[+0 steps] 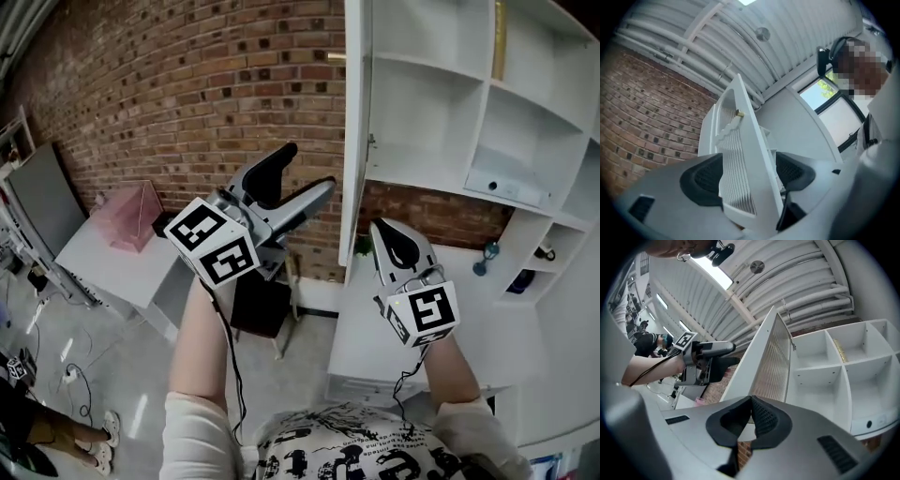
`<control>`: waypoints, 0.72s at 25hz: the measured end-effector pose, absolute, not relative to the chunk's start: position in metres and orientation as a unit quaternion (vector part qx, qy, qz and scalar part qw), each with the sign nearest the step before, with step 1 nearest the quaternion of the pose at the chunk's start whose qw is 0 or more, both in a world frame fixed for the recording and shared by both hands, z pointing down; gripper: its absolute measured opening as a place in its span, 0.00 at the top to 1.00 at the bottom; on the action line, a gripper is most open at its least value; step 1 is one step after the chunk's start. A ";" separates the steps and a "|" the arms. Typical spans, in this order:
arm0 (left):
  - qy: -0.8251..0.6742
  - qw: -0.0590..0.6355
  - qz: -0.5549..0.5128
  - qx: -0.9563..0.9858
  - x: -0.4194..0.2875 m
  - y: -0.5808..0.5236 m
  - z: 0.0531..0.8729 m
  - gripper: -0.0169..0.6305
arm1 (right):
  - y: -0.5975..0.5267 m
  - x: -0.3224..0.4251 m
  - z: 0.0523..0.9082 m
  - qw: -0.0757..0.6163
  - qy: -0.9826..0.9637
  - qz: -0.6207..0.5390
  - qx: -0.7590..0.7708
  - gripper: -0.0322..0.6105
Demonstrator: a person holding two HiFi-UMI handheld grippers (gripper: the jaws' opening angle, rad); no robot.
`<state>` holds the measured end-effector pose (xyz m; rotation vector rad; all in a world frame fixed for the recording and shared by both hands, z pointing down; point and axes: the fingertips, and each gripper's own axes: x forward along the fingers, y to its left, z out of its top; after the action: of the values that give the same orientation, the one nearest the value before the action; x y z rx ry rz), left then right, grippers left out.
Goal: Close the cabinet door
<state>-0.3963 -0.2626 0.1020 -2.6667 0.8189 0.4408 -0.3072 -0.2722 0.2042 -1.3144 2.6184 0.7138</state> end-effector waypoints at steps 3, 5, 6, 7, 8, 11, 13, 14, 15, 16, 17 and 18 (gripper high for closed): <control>0.234 0.147 0.192 -0.942 -0.395 -0.268 0.074 0.41 | -0.274 -0.308 0.197 0.055 0.855 0.247 -0.453 0.93; 0.202 0.132 0.218 -0.946 -0.397 -0.272 0.057 0.41 | -0.275 -0.309 0.195 0.056 0.849 0.248 -0.463 0.93; 0.187 0.122 0.230 -0.947 -0.397 -0.273 0.049 0.42 | -0.275 -0.310 0.195 0.055 0.847 0.248 -0.467 0.93; 0.172 0.113 0.240 -0.949 -0.399 -0.274 0.042 0.42 | -0.275 -0.312 0.196 0.052 0.844 0.249 -0.471 0.93; 0.161 0.107 0.249 -0.949 -0.400 -0.276 0.035 0.42 | -0.276 -0.314 0.196 0.049 0.842 0.252 -0.475 0.93; 0.142 0.089 0.275 -0.947 -0.403 -0.288 0.012 0.42 | -0.282 -0.318 0.189 0.046 0.834 0.257 -0.485 0.93; 0.132 0.069 0.291 -0.945 -0.404 -0.299 -0.005 0.42 | -0.288 -0.315 0.181 0.047 0.832 0.250 -0.493 0.93; 0.124 0.054 0.301 -0.944 -0.405 -0.305 -0.012 0.42 | -0.290 -0.313 0.179 0.048 0.831 0.245 -0.497 0.93; 0.114 0.037 0.313 -0.942 -0.406 -0.310 -0.017 0.42 | -0.291 -0.312 0.178 0.051 0.830 0.241 -0.500 0.93; 0.104 0.021 0.324 -0.940 -0.407 -0.313 -0.021 0.44 | -0.292 -0.311 0.179 0.054 0.829 0.239 -0.503 0.93; 0.094 0.010 0.332 -0.939 -0.407 -0.314 -0.023 0.48 | -0.291 -0.311 0.180 0.057 0.827 0.239 -0.505 0.93; 0.086 0.004 0.335 -0.938 -0.407 -0.314 -0.024 0.55 | -0.291 -0.310 0.183 0.059 0.825 0.240 -0.508 0.93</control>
<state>-0.4065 -0.3137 -0.0240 -2.9397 0.2710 1.0510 -0.3102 -0.2905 0.1829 -1.5382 2.4999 0.7259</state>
